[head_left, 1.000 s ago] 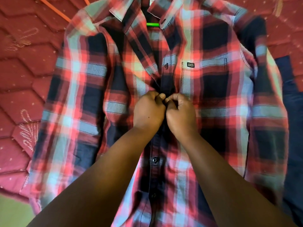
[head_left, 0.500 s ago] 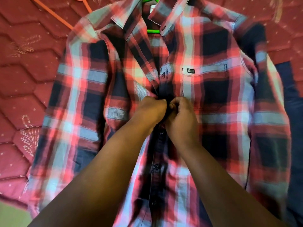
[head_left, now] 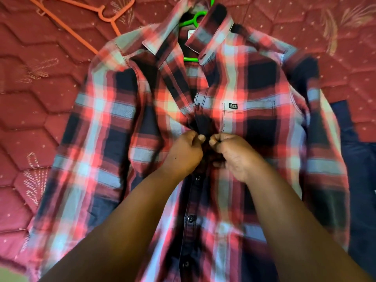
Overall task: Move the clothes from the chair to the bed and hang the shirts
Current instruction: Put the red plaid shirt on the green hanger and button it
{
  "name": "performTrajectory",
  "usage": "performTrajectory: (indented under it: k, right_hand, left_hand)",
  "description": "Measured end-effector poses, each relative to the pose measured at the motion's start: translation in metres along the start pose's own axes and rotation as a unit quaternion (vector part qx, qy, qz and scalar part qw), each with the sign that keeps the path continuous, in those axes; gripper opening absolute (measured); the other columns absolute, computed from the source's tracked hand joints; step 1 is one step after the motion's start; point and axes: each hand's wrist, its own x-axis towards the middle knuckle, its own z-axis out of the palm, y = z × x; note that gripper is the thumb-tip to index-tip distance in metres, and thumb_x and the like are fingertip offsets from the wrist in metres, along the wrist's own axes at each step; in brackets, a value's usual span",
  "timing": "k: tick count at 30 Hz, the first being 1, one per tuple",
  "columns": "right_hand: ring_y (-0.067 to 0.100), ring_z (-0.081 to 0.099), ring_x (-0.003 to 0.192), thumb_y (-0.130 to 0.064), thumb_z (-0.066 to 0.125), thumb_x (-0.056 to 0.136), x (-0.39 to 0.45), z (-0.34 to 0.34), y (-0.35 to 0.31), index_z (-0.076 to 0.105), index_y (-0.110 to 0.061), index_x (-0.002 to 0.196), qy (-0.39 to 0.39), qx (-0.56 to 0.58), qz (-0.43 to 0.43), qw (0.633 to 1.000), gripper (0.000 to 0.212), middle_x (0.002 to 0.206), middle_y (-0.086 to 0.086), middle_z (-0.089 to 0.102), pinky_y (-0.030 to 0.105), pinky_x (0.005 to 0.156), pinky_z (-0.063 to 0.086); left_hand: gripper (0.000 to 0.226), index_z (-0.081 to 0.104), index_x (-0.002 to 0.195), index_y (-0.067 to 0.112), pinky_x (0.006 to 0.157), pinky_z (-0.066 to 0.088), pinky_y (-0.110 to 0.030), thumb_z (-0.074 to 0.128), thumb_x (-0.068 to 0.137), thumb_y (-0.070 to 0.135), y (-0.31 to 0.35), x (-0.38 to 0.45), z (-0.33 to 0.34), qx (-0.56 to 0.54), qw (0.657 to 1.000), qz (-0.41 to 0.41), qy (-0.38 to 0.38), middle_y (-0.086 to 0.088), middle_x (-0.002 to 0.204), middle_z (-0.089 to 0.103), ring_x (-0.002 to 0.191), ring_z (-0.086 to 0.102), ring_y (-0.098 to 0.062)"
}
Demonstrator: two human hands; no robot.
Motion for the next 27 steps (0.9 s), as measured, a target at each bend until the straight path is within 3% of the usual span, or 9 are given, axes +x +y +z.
performTrajectory:
  k: [2, 4, 7, 9, 14, 17, 20, 23, 27]
  right_hand:
    - [0.015, 0.057, 0.064, -0.006, 0.056, 0.090, -0.003, -0.006, -0.012, 0.064, -0.018, 0.075, 0.086, -0.125, -0.031, 0.988, 0.021, 0.077, 0.001, 0.064, 0.026, 0.066, 0.048]
    - [0.015, 0.059, 0.069, -0.009, 0.055, 0.088, -0.008, -0.004, -0.030, 0.066, -0.017, 0.084, 0.205, -0.179, -0.140, 0.952, 0.015, 0.080, -0.001, 0.066, 0.022, 0.061, 0.043]
    - [0.012, 0.057, 0.069, -0.020, 0.059, 0.091, -0.007, 0.013, -0.057, 0.061, -0.017, 0.088, 0.213, -0.176, -0.224, 0.935, 0.005, 0.078, -0.005, 0.062, 0.021, 0.053, 0.038]
    - [0.018, 0.056, 0.072, -0.032, 0.062, 0.091, 0.004, 0.028, -0.067, 0.059, -0.016, 0.095, 0.196, -0.263, -0.209, 0.921, 0.017, 0.081, -0.003, 0.059, 0.025, 0.056, 0.037]
    - [0.034, 0.062, 0.095, -0.026, 0.061, 0.092, 0.027, 0.039, -0.067, 0.064, -0.010, 0.101, 0.206, -0.391, -0.154, 0.883, 0.019, 0.103, 0.011, 0.066, 0.030, 0.067, 0.040]
    - [0.033, 0.059, 0.080, -0.022, 0.059, 0.089, 0.029, 0.028, -0.062, 0.066, -0.012, 0.081, 0.214, -0.309, -0.185, 0.908, 0.014, 0.080, 0.009, 0.065, 0.028, 0.062, 0.038]
    - [0.019, 0.045, 0.053, -0.014, 0.063, 0.085, 0.031, 0.018, -0.050, 0.055, -0.009, 0.058, 0.215, -0.137, -0.177, 0.951, 0.028, 0.050, -0.002, 0.048, 0.027, 0.050, 0.032]
    - [0.020, 0.052, 0.060, -0.009, 0.067, 0.082, 0.030, 0.012, -0.040, 0.065, -0.004, 0.069, 0.201, 0.052, -0.138, 0.968, 0.015, 0.063, 0.010, 0.059, 0.031, 0.060, 0.044]
    - [0.024, 0.057, 0.066, -0.009, 0.071, 0.085, 0.026, 0.007, -0.031, 0.061, -0.015, 0.067, 0.199, 0.150, -0.115, 0.962, 0.021, 0.072, 0.013, 0.062, 0.040, 0.065, 0.052]
  left_hand:
    - [0.020, 0.053, 0.083, 0.015, 0.067, 0.043, -0.032, 0.053, 0.097, 0.030, 0.002, 0.001, -0.013, 0.184, 0.983, 0.022, 0.004, -0.010, 0.084, 0.062, 0.080, 0.058, -0.031]
    - [0.019, 0.059, 0.100, 0.015, 0.073, 0.044, -0.032, 0.057, 0.094, 0.034, 0.006, 0.003, -0.027, 0.251, 0.966, 0.031, 0.047, -0.008, 0.099, 0.064, 0.092, 0.060, -0.033]
    - [0.012, 0.058, 0.104, 0.018, 0.065, 0.043, -0.027, 0.056, 0.092, 0.019, 0.010, 0.009, -0.037, 0.077, 0.990, 0.051, 0.110, -0.003, 0.095, 0.066, 0.080, 0.061, -0.024]
    - [0.012, 0.061, 0.102, 0.016, 0.059, 0.048, -0.029, 0.056, 0.091, 0.013, 0.010, 0.017, -0.041, -0.022, 0.991, 0.017, 0.130, -0.004, 0.088, 0.069, 0.072, 0.063, -0.023]
    - [0.010, 0.067, 0.089, 0.016, 0.068, 0.056, -0.036, 0.057, 0.089, 0.016, 0.020, 0.037, -0.044, 0.015, 0.994, -0.038, 0.101, -0.005, 0.082, 0.069, 0.073, 0.065, -0.028]
    - [0.012, 0.071, 0.086, 0.020, 0.078, 0.058, -0.038, 0.059, 0.085, 0.017, 0.024, 0.047, -0.037, -0.024, 0.993, -0.043, 0.106, -0.005, 0.086, 0.072, 0.082, 0.068, -0.030]
    - [0.019, 0.073, 0.078, 0.026, 0.085, 0.058, -0.043, 0.063, 0.084, 0.012, 0.027, 0.050, -0.027, -0.148, 0.984, -0.034, 0.096, -0.003, 0.087, 0.075, 0.087, 0.071, -0.028]
    - [0.029, 0.075, 0.090, 0.020, 0.088, 0.055, -0.032, 0.057, 0.088, -0.002, 0.030, 0.049, -0.013, -0.175, 0.983, 0.000, 0.062, 0.001, 0.088, 0.072, 0.090, 0.068, -0.020]
    - [0.017, 0.068, 0.101, 0.018, 0.083, 0.054, -0.032, 0.059, 0.089, 0.010, 0.032, 0.048, -0.008, -0.022, 0.993, 0.058, 0.097, 0.002, 0.094, 0.070, 0.092, 0.066, -0.020]
